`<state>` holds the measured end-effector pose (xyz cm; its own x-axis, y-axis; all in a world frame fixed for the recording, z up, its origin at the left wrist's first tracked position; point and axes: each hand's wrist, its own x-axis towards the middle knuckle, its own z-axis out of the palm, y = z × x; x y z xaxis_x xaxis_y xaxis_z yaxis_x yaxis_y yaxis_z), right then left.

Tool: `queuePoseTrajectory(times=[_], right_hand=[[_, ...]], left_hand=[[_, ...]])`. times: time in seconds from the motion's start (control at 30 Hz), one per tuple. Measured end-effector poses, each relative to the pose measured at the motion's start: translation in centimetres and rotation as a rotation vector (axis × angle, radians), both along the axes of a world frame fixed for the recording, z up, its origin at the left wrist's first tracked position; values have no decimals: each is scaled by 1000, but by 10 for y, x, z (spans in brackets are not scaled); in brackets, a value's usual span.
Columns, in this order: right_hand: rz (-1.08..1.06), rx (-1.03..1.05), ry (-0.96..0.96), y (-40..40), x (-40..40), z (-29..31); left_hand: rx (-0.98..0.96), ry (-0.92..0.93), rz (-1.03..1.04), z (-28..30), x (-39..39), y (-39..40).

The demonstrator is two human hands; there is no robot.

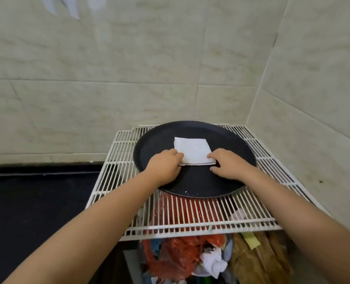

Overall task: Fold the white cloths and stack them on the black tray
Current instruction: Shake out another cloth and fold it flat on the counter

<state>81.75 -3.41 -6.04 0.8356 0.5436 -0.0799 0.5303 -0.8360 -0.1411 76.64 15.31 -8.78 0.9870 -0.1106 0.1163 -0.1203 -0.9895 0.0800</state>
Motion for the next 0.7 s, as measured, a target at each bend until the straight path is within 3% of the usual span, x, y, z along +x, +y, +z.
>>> queuePoseTrajectory(times=[0.13,0.27,0.47,0.7], right_hand=[[102,24,-75,30,-22,20],[302,55,-166,109,-62,38],[564,191,-186,272,-187,40],[928,298,-87,432,-378,30]], left_hand=[[43,-80,175,9,-24,32],[58,-124,366,15,-91,101],[47,-185,750,22,-276,220],[146,-122,1158,27,-512,318]])
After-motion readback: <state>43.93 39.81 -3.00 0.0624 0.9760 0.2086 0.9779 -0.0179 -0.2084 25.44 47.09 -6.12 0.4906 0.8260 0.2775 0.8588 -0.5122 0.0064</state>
